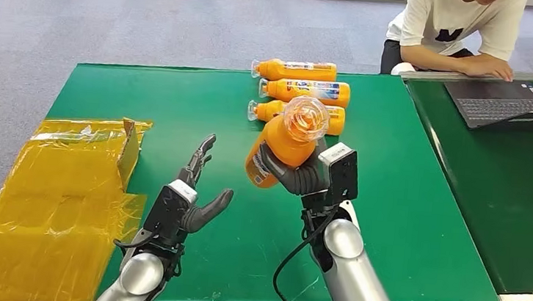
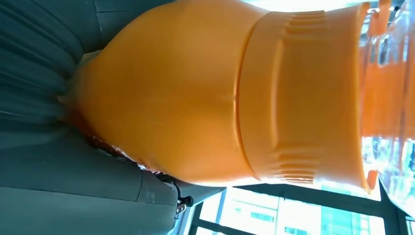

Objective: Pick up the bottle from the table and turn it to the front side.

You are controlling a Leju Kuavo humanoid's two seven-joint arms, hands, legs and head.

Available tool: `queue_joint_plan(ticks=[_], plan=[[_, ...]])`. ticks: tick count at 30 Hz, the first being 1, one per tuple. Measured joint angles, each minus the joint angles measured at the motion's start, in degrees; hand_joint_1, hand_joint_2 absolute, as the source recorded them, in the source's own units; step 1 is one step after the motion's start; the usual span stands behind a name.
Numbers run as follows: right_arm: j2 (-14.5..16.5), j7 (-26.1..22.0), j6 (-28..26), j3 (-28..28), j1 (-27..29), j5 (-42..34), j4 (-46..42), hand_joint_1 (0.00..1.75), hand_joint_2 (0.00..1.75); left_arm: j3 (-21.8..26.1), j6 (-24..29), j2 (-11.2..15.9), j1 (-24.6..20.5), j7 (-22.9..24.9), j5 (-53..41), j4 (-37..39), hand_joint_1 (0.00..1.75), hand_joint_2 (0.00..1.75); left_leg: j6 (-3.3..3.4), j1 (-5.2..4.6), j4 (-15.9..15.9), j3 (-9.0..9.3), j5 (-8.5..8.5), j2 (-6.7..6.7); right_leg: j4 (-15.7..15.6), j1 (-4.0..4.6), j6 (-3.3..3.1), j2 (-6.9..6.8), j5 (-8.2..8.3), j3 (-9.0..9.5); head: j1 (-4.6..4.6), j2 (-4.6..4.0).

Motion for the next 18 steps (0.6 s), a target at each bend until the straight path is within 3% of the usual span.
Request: queue_joint_plan(ticks=[8,18], plan=[[2.6,1.8,1.2,0.0,-2.3,-0.5,0.8,1.75,1.75,-0.7,-9.8,-0.7,-7.1,1.8,0.1,7.2,0.00,1.75,0.00,0.00,0.0,0.00,0.08,-0.03,0.0,0.00,-0.02,-0.02,0.07,0.00,0.00,0.00],[3.0,4.1,1.0,-0.3,-3.1,2.0,0.8,1.75,1.75,-0.7,-12.5,-2.3,-13.7,2.3,0.6,15.5,0.00,1.75,-0.01,0.00,0.0,-0.01,0.10,-0.03,0.0,0.00,-0.02,-0.02,0.10,-0.01,0.01,0.00]])
